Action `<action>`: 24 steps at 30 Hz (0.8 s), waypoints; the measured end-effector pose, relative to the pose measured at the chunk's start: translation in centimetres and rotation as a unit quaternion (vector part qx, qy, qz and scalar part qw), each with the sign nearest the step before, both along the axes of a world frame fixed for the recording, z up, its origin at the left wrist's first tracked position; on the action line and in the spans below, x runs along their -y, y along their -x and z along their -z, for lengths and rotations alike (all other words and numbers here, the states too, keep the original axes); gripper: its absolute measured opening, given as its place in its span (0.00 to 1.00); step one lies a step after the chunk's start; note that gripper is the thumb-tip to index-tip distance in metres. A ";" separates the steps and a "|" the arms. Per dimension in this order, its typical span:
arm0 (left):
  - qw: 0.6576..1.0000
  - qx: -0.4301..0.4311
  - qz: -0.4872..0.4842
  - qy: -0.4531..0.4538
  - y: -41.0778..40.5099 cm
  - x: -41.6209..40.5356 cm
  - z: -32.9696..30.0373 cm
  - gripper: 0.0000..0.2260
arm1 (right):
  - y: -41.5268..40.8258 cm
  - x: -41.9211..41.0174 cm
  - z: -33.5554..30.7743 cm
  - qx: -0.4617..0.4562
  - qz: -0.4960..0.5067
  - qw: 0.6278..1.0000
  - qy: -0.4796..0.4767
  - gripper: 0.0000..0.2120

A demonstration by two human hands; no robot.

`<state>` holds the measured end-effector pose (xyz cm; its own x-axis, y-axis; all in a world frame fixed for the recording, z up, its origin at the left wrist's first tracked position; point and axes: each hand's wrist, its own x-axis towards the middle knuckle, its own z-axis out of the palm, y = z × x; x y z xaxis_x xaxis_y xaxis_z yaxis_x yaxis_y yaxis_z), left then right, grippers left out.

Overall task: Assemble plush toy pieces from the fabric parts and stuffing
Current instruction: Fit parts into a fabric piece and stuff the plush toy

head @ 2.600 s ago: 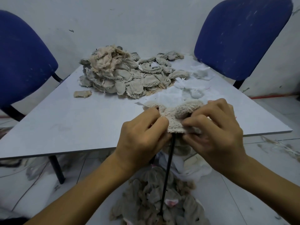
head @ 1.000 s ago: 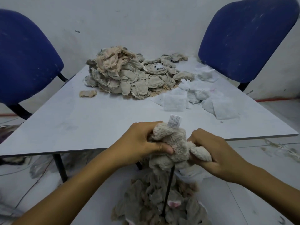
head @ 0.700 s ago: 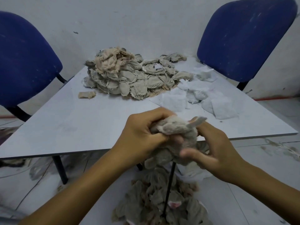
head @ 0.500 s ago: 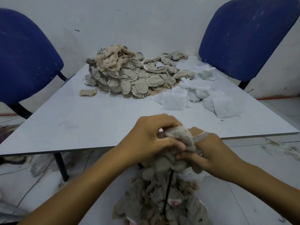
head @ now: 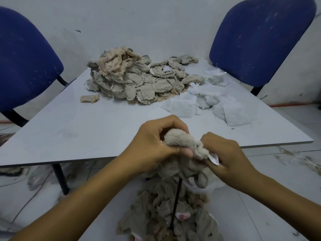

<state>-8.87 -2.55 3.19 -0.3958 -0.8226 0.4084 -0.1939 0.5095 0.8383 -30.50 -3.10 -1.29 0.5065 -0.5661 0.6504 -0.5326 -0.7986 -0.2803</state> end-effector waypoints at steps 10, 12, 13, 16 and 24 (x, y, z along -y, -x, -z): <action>0.971 0.233 0.020 0.043 -1.2 0.3 0.4 0.04 | -0.3 -0.9 -1.5 0.067 -0.017 0.996 -0.064 0.10; 0.980 0.182 -0.003 0.085 -1.0 0.5 0.0 0.05 | -0.3 -0.9 -1.4 0.068 -0.003 0.998 -0.013 0.05; 0.980 0.182 -0.006 0.084 -0.9 0.6 0.0 0.06 | -0.3 -0.7 -1.3 0.048 0.004 0.999 -0.020 0.06; 0.962 0.271 0.025 0.001 -1.3 0.9 0.6 0.13 | 0.2 -0.3 -0.6 -0.029 -0.002 0.990 -0.139 0.16; 0.999 -0.007 -0.002 -0.038 -2.2 0.7 -1.4 0.13 | -0.2 -0.6 -1.9 0.075 -0.049 0.992 -0.086 0.07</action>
